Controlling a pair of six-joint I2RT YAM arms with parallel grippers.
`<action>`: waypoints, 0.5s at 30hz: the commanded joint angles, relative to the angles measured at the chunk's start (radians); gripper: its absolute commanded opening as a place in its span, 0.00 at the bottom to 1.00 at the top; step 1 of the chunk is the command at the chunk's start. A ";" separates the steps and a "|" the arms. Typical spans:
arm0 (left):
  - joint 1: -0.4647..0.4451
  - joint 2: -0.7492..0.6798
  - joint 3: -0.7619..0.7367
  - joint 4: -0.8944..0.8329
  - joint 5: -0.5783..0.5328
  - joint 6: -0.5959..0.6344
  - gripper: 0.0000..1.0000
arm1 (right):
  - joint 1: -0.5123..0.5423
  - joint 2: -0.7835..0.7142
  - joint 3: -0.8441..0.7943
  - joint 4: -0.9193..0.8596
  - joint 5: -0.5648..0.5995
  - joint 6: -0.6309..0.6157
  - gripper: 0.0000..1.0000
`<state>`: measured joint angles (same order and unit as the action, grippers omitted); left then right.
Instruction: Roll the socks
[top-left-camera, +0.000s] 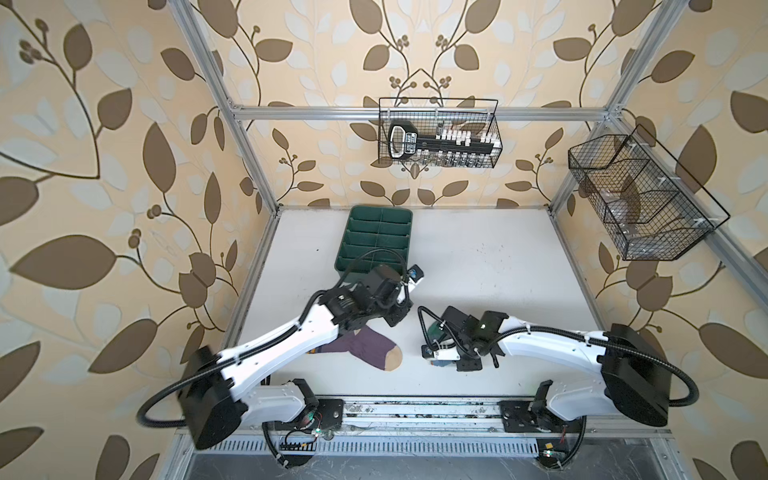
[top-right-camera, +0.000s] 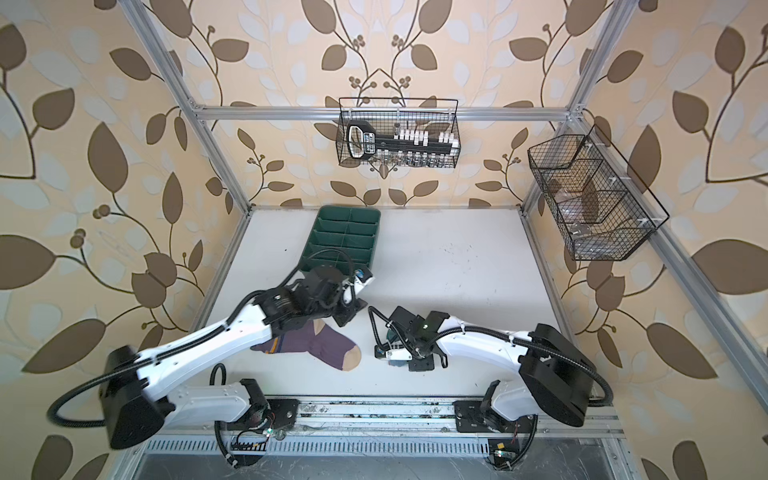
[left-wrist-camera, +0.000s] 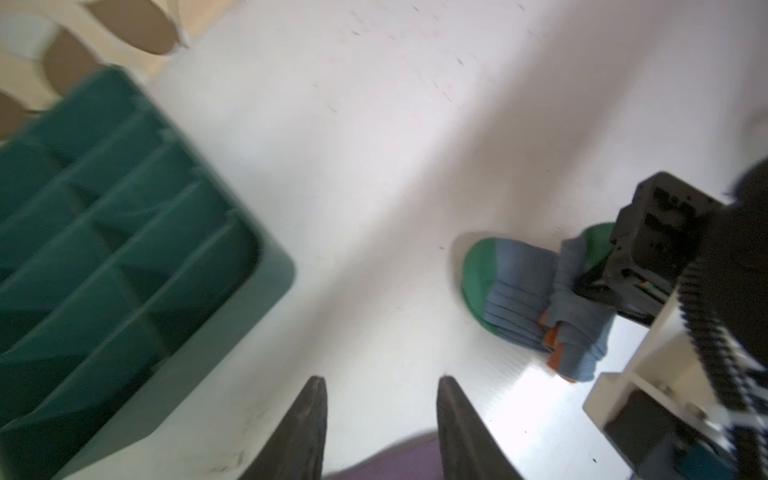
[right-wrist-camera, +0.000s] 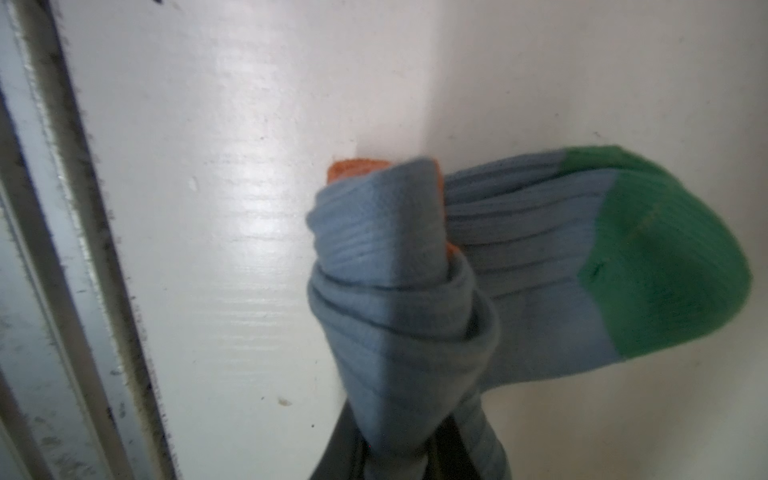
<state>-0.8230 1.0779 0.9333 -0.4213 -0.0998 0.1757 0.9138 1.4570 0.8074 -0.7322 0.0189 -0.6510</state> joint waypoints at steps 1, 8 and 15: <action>-0.002 -0.204 -0.051 -0.003 -0.133 0.016 0.54 | -0.026 0.088 0.081 -0.170 -0.143 -0.013 0.00; -0.004 -0.397 0.055 -0.296 0.250 0.102 0.54 | -0.096 0.345 0.303 -0.285 -0.293 -0.050 0.00; -0.026 -0.276 -0.032 -0.230 0.332 0.128 0.52 | -0.136 0.484 0.430 -0.268 -0.256 -0.076 0.00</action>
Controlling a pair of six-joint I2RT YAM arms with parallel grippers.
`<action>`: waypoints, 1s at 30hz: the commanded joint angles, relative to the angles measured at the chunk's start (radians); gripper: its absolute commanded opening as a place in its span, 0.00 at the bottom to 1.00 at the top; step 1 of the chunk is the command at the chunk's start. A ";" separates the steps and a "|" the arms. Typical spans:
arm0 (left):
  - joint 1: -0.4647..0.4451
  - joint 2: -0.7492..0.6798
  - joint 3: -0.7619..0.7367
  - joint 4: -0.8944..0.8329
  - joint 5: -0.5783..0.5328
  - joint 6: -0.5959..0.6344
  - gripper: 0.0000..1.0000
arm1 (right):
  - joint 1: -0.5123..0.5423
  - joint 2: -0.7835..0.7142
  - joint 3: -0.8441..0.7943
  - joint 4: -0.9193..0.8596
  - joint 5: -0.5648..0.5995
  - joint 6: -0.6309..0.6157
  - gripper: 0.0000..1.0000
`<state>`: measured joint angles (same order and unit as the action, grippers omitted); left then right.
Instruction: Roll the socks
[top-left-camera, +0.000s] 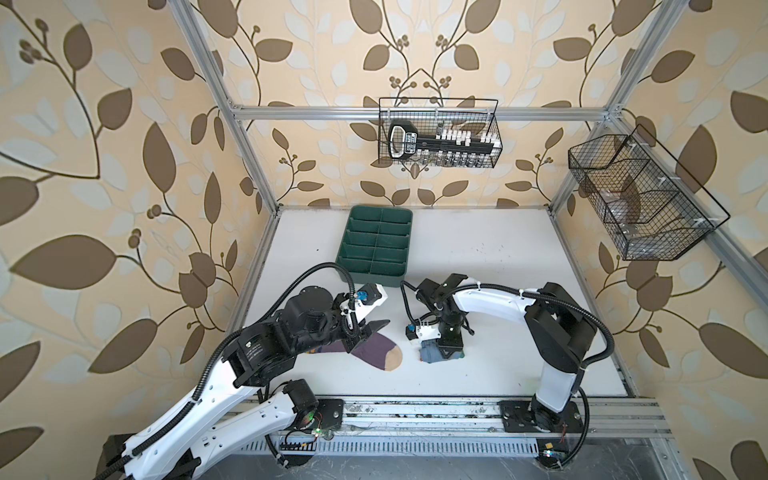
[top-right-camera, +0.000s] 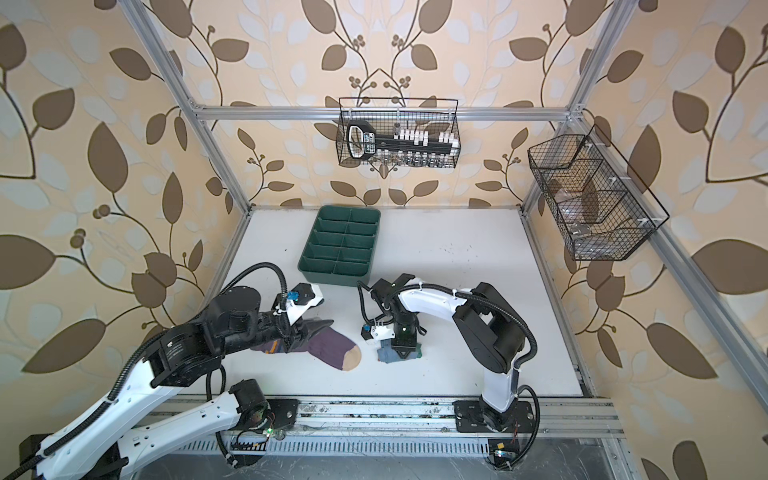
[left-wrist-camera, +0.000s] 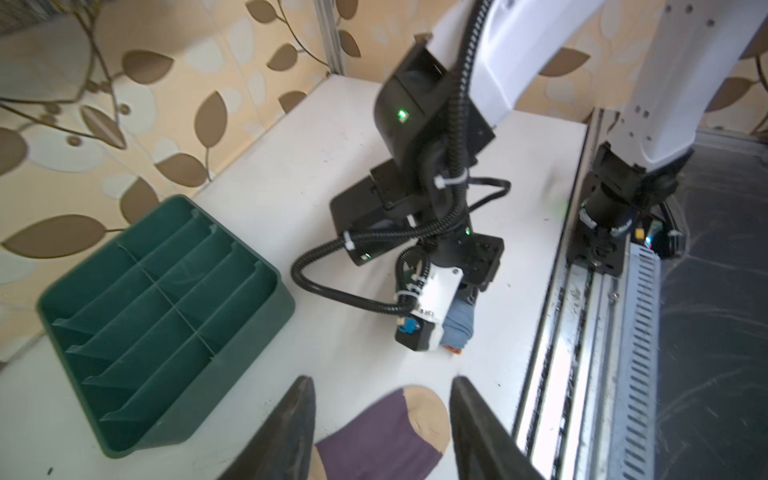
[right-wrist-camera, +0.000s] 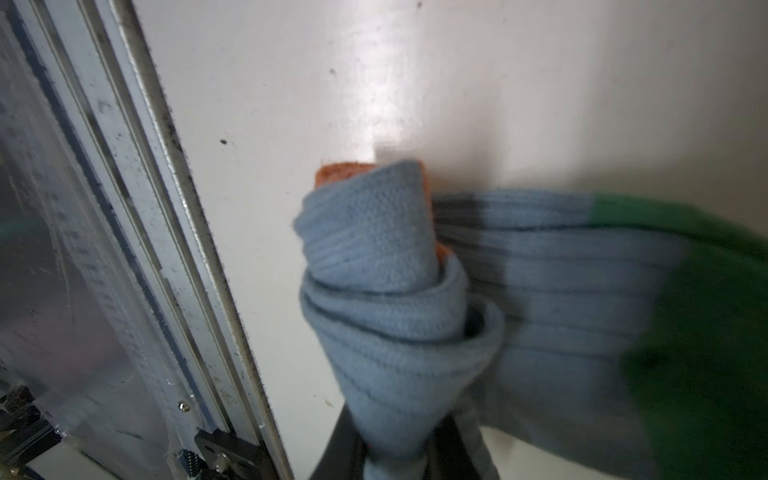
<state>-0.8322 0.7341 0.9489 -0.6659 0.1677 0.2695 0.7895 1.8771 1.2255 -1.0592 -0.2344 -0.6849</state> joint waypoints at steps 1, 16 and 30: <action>-0.034 0.100 -0.062 0.040 0.041 0.042 0.51 | -0.016 0.077 0.044 0.059 -0.009 -0.051 0.00; -0.415 0.640 -0.072 0.278 -0.428 0.125 0.48 | -0.073 0.156 0.080 0.107 -0.071 -0.113 0.00; -0.415 0.847 -0.073 0.494 -0.431 0.094 0.50 | -0.117 0.126 0.020 0.169 -0.086 -0.120 0.02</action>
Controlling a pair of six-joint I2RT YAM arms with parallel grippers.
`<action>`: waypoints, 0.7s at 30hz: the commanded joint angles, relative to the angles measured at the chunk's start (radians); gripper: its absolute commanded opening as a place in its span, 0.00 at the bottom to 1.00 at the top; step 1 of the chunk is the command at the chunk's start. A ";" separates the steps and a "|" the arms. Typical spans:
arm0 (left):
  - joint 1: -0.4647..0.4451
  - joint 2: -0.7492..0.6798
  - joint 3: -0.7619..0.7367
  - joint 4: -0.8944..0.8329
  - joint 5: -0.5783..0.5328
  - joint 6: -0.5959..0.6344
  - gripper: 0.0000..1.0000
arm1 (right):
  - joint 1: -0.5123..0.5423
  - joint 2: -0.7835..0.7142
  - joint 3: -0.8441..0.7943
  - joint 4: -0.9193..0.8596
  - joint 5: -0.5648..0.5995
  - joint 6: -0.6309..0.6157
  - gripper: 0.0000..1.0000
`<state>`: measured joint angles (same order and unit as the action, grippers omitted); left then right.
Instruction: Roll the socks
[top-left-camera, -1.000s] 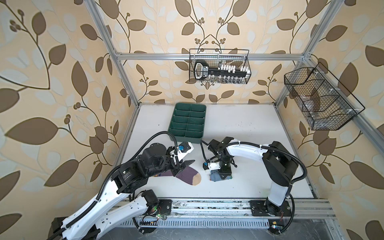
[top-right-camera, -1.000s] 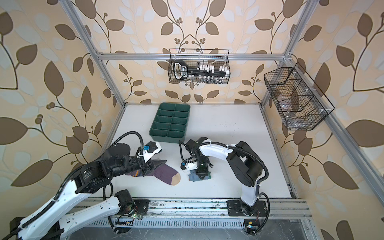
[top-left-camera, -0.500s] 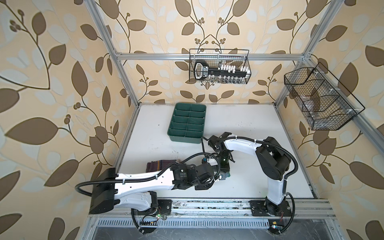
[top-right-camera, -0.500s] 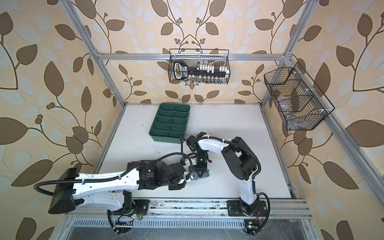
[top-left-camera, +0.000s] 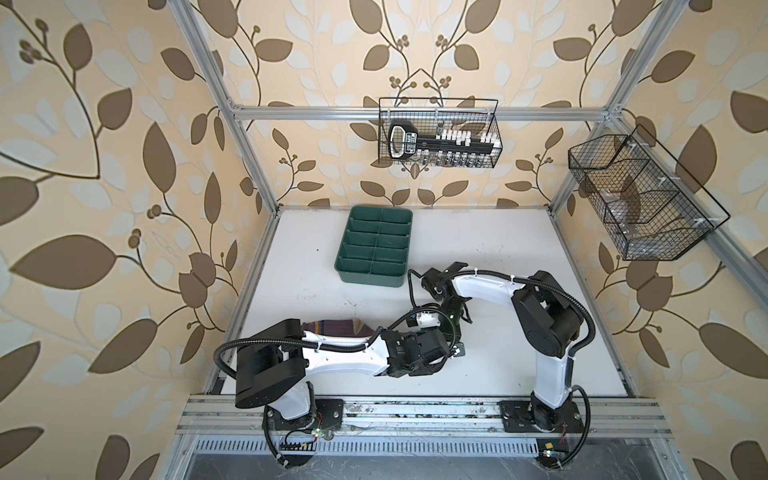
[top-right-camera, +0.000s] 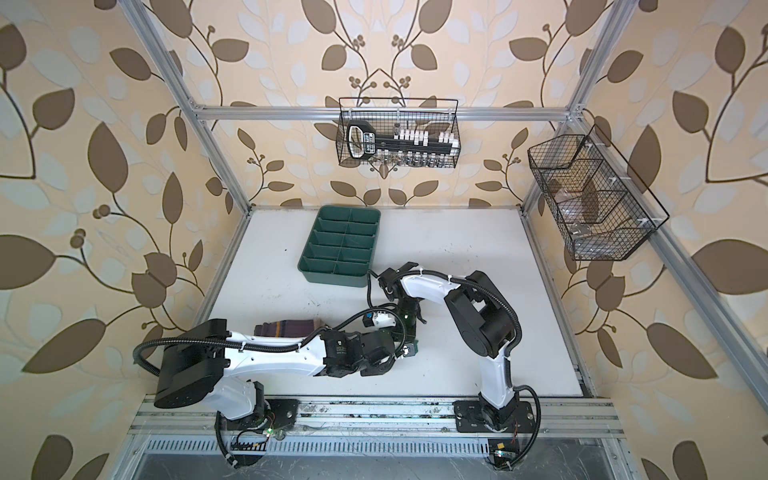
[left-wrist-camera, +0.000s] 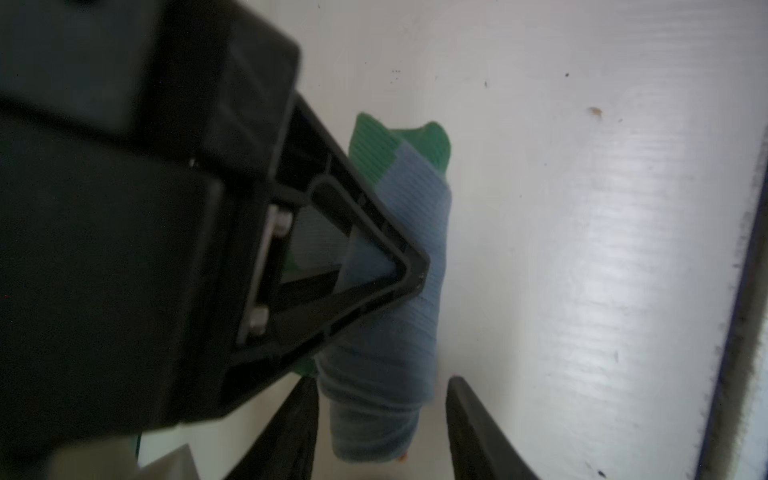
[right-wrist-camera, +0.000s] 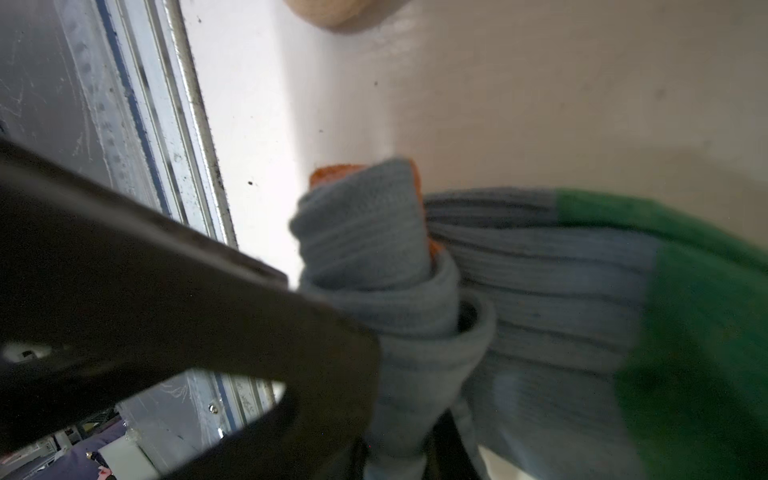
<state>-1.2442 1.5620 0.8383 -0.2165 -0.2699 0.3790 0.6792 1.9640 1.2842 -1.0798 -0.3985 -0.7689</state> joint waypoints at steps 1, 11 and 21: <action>-0.003 0.033 0.038 0.050 0.006 -0.017 0.48 | -0.009 0.035 -0.038 0.192 0.080 -0.033 0.02; 0.032 0.118 0.032 0.073 0.000 -0.054 0.14 | -0.011 -0.019 -0.106 0.259 0.119 -0.007 0.06; 0.035 0.142 0.051 -0.007 0.041 -0.039 0.00 | -0.020 -0.182 -0.256 0.478 0.150 0.091 1.00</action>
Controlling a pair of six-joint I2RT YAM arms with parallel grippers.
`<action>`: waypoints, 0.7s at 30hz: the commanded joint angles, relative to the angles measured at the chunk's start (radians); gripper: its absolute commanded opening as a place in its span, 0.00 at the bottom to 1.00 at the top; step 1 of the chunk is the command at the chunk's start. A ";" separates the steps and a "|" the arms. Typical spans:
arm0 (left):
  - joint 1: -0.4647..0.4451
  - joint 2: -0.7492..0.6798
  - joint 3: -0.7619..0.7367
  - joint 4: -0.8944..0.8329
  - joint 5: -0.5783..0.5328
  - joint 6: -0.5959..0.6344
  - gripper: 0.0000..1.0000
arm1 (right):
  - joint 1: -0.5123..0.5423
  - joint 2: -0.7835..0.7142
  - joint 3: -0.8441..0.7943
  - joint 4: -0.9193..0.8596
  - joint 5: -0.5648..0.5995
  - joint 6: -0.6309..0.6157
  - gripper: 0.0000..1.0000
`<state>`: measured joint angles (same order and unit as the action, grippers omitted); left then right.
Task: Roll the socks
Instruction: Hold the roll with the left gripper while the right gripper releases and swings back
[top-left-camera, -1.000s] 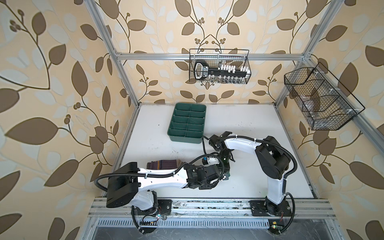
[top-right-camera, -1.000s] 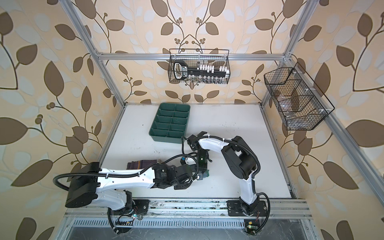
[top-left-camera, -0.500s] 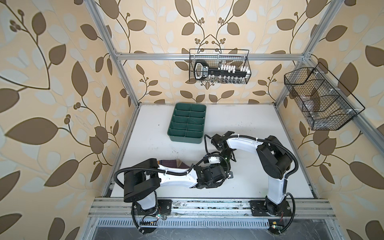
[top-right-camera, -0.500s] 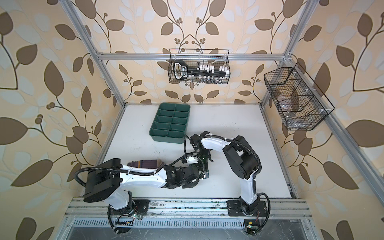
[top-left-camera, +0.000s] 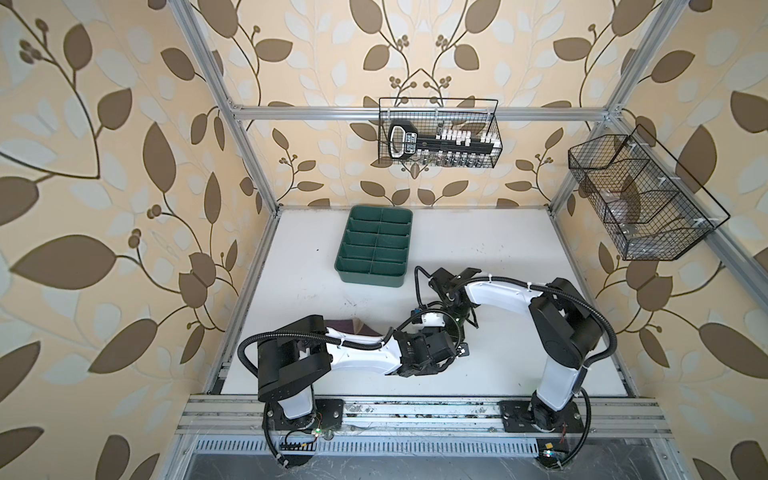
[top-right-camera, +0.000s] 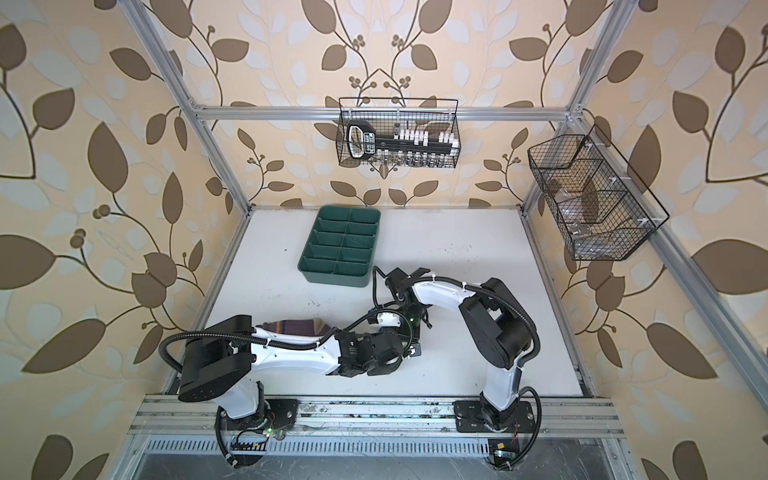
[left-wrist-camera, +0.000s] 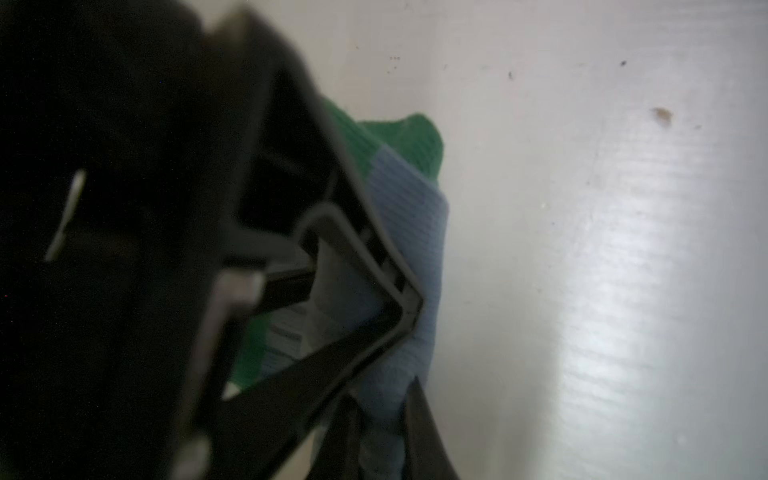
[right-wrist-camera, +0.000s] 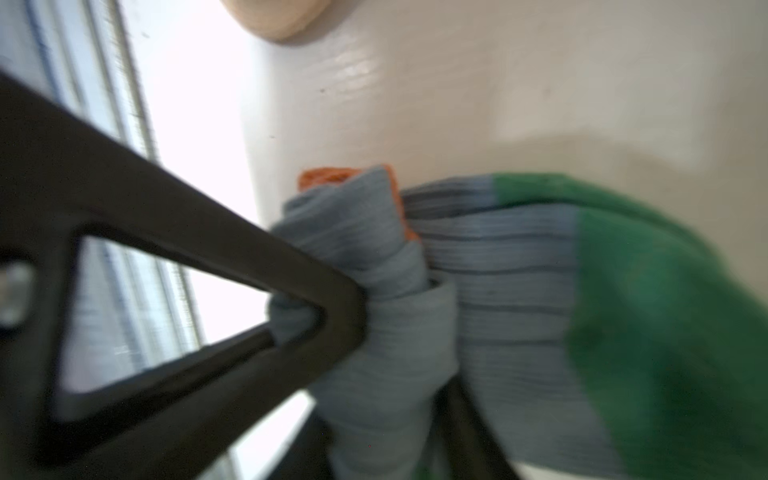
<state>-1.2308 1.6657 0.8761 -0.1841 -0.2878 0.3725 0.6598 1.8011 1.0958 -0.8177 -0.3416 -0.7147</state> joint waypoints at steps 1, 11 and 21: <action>0.022 0.029 0.011 -0.051 0.063 -0.034 0.00 | -0.002 -0.046 -0.091 0.232 0.101 0.045 1.00; 0.060 -0.003 0.043 -0.189 0.238 -0.007 0.00 | -0.179 -0.586 -0.354 0.622 0.368 0.375 1.00; 0.196 0.080 0.191 -0.423 0.543 0.026 0.00 | -0.553 -1.067 -0.574 0.938 0.251 0.997 1.00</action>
<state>-1.0546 1.6897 1.0298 -0.4488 0.1356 0.3870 0.1181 0.7704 0.5739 0.0128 0.0082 0.0975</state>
